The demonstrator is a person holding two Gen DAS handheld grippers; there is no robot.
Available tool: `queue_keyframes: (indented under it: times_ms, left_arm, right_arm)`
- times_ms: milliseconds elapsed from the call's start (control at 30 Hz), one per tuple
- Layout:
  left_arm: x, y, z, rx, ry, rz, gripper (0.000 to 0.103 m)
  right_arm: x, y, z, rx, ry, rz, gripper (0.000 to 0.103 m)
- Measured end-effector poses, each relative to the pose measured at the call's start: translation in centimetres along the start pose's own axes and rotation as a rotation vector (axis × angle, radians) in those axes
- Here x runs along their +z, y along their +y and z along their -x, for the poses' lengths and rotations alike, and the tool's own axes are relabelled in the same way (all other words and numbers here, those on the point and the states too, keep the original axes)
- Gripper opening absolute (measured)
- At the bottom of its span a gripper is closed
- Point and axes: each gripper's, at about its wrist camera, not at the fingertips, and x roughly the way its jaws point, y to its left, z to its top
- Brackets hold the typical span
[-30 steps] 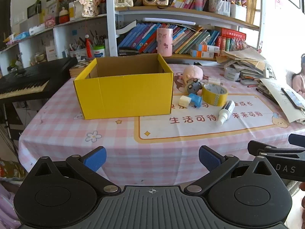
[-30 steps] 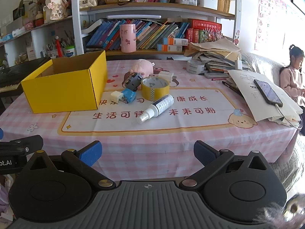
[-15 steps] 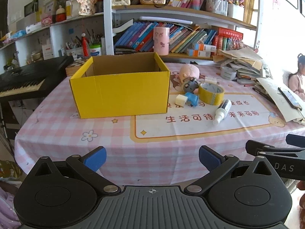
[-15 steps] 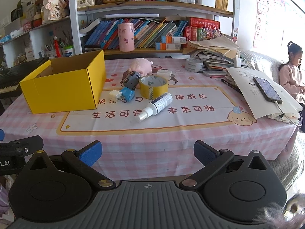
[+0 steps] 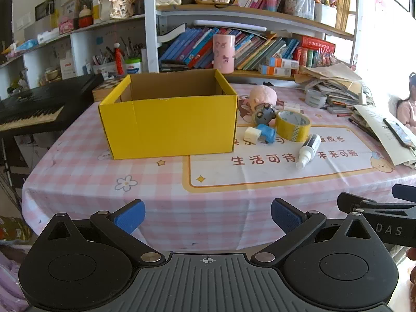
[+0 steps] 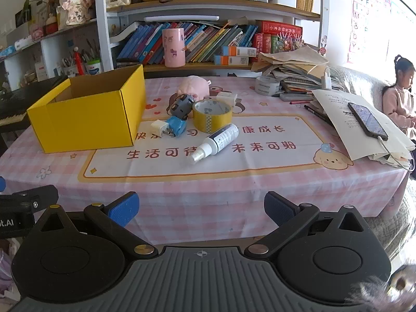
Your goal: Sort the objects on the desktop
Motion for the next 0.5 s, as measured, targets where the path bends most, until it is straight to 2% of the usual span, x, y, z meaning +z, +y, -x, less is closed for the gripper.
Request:
queue_keyframes:
  times_ms: [200,500]
  left_arm:
    - [0.02,0.11,-0.03,-0.001,0.004,-0.003,0.103]
    - [-0.06,0.28,-0.02,0.003,0.007,0.0,0.103]
  right_arm:
    - [-0.12,0.2,-0.07,-0.029,0.002,0.014,0.103]
    - [-0.06,0.26,0.35,-0.003,-0.014,0.015,0.103]
